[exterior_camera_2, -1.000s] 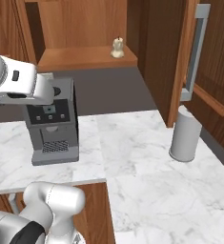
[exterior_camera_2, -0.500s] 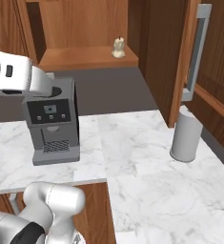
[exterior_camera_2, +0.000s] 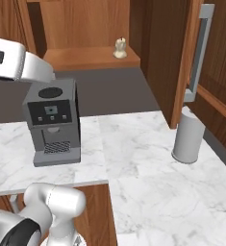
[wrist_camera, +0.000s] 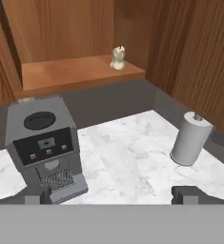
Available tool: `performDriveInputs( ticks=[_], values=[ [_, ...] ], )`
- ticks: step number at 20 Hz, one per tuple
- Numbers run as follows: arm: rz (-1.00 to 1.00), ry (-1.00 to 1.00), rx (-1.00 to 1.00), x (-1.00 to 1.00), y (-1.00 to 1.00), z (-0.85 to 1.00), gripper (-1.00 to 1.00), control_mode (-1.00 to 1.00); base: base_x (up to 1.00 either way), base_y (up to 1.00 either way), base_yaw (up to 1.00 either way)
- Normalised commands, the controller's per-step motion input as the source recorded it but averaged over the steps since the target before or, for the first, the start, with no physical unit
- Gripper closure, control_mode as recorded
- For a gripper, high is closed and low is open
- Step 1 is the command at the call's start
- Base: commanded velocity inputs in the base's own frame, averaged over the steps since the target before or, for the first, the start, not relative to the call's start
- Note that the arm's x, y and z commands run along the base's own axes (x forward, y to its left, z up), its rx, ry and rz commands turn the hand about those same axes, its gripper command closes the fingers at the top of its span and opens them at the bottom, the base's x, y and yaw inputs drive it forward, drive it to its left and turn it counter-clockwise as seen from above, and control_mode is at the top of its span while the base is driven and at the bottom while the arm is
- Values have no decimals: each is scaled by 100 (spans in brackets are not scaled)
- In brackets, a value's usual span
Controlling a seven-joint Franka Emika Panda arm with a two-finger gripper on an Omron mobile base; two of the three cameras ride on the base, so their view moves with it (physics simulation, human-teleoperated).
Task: Get the candle and the beer from the cabinet and move them to the dining counter.
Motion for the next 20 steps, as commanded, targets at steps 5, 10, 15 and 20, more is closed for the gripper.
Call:
performDriveInputs(
  ticks=[5, 10, 15, 20],
  values=[
    [-13, 0, 9, 47, -30, 22, -100, -100, 0, 0, 0],
    [-2, -1, 6, 50, -14, 1, -100, -100, 0, 0, 0],
    [0, -11, 0, 38, 0, -9, -100, -100, 0, 0, 0],
    [0, -25, 0, 21, -6, -19, -100, -100, 0, 0, 0]
  ],
)
